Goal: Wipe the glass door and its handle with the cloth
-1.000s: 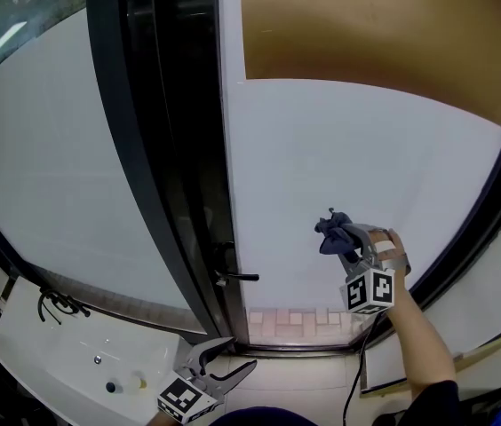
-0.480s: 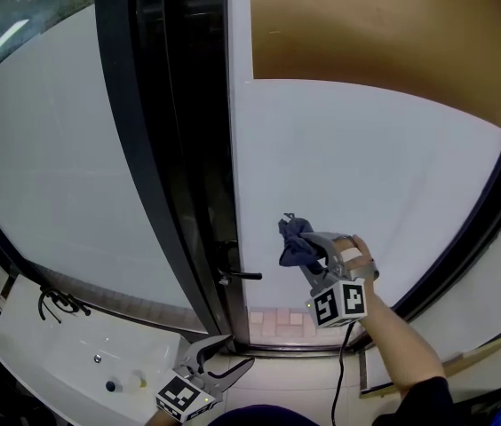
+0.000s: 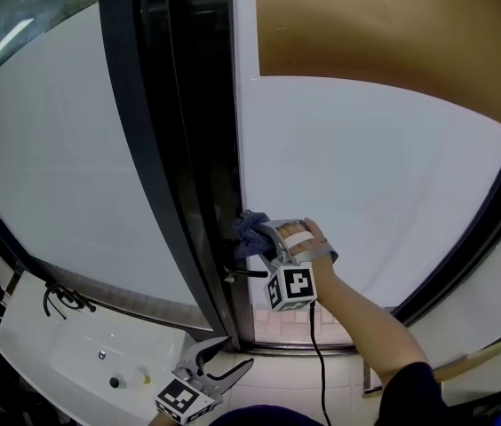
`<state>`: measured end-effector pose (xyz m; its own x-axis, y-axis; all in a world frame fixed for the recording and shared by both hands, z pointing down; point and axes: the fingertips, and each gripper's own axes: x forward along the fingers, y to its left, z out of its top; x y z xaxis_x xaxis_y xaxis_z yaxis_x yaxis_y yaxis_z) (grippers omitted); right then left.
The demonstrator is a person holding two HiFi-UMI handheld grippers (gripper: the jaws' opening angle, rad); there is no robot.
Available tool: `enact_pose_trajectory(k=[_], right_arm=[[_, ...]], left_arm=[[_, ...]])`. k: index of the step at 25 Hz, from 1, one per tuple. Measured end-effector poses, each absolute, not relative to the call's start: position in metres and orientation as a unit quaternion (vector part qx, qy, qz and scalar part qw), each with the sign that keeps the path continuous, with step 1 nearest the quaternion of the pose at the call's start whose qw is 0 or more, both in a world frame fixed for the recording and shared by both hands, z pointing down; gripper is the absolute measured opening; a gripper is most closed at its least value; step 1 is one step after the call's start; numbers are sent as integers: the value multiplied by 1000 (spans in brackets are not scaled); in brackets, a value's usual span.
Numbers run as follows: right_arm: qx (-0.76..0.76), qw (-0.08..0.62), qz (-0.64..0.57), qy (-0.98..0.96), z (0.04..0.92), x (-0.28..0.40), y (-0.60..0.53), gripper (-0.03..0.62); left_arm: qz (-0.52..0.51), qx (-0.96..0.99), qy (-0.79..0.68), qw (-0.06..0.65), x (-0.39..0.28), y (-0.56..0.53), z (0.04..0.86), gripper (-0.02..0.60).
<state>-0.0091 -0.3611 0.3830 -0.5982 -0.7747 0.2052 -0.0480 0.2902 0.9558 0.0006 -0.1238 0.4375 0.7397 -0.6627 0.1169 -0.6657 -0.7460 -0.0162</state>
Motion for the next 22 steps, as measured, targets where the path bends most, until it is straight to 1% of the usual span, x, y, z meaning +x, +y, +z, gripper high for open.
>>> enact_pose_trajectory(k=[5,13,16,19,22], right_arm=[[317,358,-501,-721,382,47,-363,130],[417,388,-435,-697,379,192,-363,130],[451,397,-407,-688,379,233,-364,130],[468,388,-391,-691,376,244,-360,130],[454,349,-387,-723,365,211,-349,130]], left_arm=[[68,933,-352,13,0,-126,442,238],[59,945,-322,8,15,-129,438,238],[59,947,-316,9,19,-129,439,236],[62,947,-315,8,18,-130,442,236],[59,946,-320,8,13,-131,438,236]])
